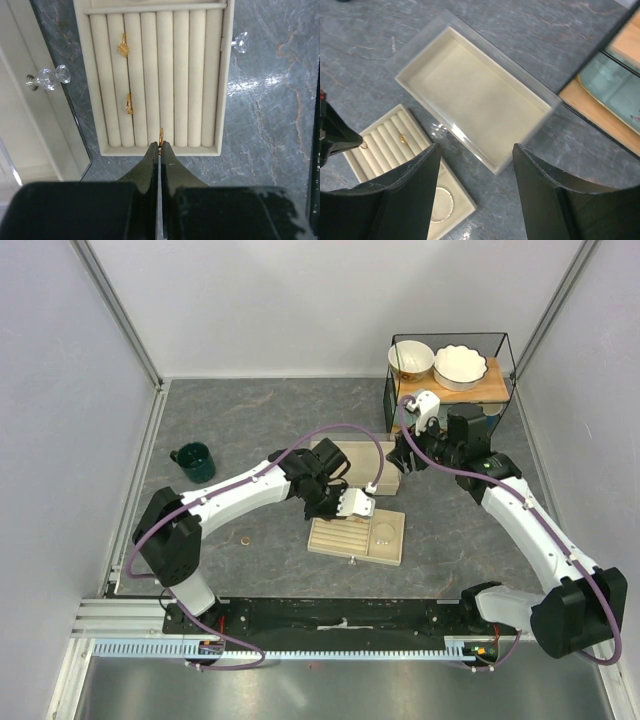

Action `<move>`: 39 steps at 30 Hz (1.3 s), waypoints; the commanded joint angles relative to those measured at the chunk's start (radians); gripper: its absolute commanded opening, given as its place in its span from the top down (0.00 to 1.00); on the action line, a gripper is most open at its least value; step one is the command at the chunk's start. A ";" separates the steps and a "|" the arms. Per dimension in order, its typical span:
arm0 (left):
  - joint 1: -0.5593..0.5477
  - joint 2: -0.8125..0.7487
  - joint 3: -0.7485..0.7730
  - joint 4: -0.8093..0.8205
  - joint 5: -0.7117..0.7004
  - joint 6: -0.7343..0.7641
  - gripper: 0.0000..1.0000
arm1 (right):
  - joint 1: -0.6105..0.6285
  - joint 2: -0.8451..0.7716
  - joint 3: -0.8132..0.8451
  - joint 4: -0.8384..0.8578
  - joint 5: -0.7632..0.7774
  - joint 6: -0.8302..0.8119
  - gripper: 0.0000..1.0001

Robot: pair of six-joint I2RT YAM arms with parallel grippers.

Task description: Organize the mixed jewelry

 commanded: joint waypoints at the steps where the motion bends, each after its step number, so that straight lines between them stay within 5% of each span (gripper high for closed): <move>1: -0.014 0.027 0.031 0.005 -0.064 0.092 0.98 | -0.082 -0.017 -0.026 -0.002 -0.005 0.033 0.33; 39: -0.077 0.208 0.056 0.068 -0.141 0.161 0.99 | -0.244 -0.037 -0.093 0.003 -0.096 0.066 0.34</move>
